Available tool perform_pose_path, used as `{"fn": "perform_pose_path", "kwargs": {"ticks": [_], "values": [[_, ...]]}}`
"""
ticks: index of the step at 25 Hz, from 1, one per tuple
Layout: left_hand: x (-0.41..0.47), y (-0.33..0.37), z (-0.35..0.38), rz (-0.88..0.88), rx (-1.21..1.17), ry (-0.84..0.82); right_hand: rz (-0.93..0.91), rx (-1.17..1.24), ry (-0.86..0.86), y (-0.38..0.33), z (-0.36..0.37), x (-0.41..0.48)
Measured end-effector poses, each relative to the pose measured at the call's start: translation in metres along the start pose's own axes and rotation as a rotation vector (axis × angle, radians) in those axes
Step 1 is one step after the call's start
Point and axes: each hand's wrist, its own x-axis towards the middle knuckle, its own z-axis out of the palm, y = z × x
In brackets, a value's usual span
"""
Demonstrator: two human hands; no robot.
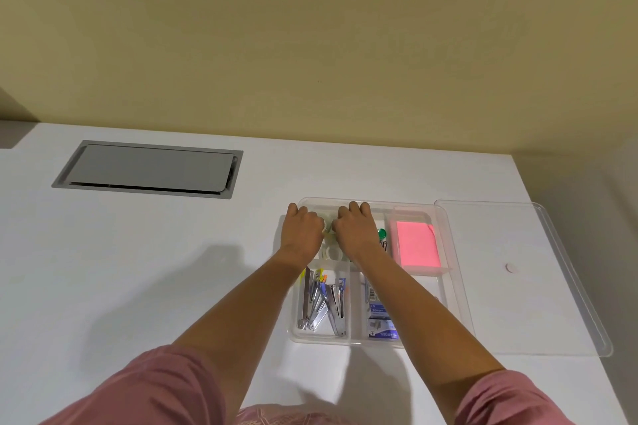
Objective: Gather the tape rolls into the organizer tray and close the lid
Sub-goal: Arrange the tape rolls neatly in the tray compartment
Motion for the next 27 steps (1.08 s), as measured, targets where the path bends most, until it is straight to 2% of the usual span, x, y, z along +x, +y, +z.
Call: {"fn": "perform_pose_path", "kwargs": {"ticks": [8, 10, 14, 17, 23, 27], "values": [[0.003, -0.003, 0.005, 0.017, 0.012, 0.017, -0.031, -0.038, -0.022, -0.001, 0.0, -0.001], [0.002, -0.003, 0.005, 0.019, 0.017, 0.018, -0.014, -0.079, 0.068, -0.002, -0.004, -0.004], [0.002, -0.001, 0.002, 0.021, 0.052, -0.006, -0.049, -0.135, 0.041, 0.0, -0.017, -0.007], [0.001, -0.001, 0.0, 0.034, 0.082, -0.018, -0.035, -0.16, 0.11, 0.001, -0.031, -0.011], [-0.001, 0.0, 0.002, 0.048, 0.094, -0.028, 0.009, -0.041, 0.206, 0.012, -0.03, -0.012], [0.003, -0.005, 0.004, 0.036, -0.021, 0.03, 0.004, 0.124, 0.141, 0.016, -0.017, -0.012]]}}
